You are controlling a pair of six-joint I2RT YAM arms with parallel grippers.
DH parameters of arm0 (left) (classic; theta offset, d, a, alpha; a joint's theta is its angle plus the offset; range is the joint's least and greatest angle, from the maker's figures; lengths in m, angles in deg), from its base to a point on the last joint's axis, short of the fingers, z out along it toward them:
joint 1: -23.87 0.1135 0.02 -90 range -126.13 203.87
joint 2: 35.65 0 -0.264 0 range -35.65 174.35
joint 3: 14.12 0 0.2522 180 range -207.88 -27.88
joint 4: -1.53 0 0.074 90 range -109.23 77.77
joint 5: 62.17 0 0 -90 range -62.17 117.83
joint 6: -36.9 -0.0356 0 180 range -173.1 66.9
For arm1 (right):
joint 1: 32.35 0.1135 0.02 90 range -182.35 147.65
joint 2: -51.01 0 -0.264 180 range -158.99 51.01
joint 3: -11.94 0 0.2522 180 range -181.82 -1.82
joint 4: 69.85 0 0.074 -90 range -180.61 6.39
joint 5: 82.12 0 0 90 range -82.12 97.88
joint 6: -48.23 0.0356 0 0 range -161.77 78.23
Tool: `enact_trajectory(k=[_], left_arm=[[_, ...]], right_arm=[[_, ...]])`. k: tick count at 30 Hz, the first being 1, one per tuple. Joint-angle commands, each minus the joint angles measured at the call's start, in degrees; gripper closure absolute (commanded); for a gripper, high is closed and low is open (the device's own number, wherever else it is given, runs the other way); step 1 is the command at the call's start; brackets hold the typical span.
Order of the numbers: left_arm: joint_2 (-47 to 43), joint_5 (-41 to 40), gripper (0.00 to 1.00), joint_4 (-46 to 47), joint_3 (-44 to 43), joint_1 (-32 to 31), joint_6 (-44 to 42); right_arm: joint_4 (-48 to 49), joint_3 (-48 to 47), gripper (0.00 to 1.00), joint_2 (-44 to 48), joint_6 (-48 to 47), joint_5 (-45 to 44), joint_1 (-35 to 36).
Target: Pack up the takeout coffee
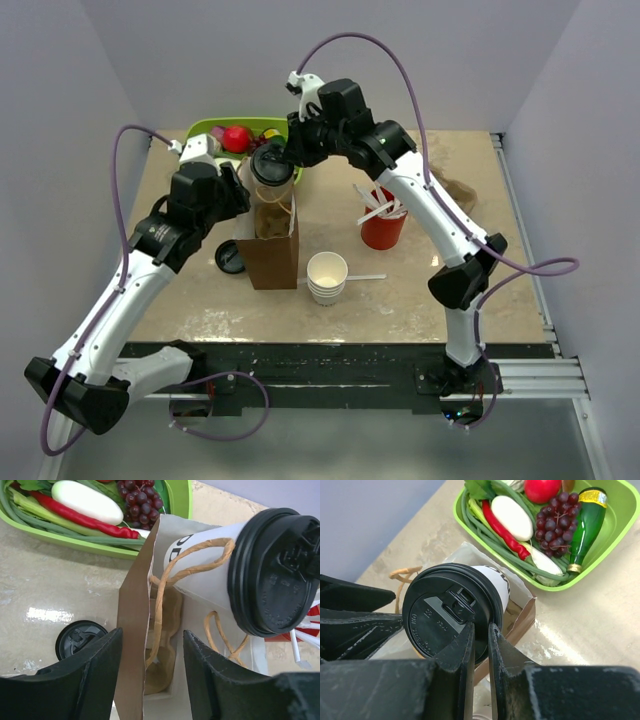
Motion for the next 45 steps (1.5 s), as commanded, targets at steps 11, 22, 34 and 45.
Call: enact_trajectory(k=[11, 22, 34, 45], left_arm=[[0.2, 4.1, 0.73, -1.6, 3.9, 0.4, -1.3], [-0.4, 6.5, 1.0, -0.4, 4.6, 0.4, -6.5], [-2.6, 13.9, 1.0, 3.3, 6.6, 0.5, -12.2], [-4.3, 17.0, 1.0, 4.3, 8.7, 0.4, -12.6]], right_arm=[[1.1, -6.7, 1.0, -3.7, -13.0, 3.2, 1.2], [-2.4, -9.8, 1.0, -7.5, -11.6, -2.8, 1.4], [-7.5, -9.3, 1.0, -8.9, -13.2, -1.6, 1.7], [-6.1, -7.2, 1.0, -10.8, -6.5, -8.5, 3.4]])
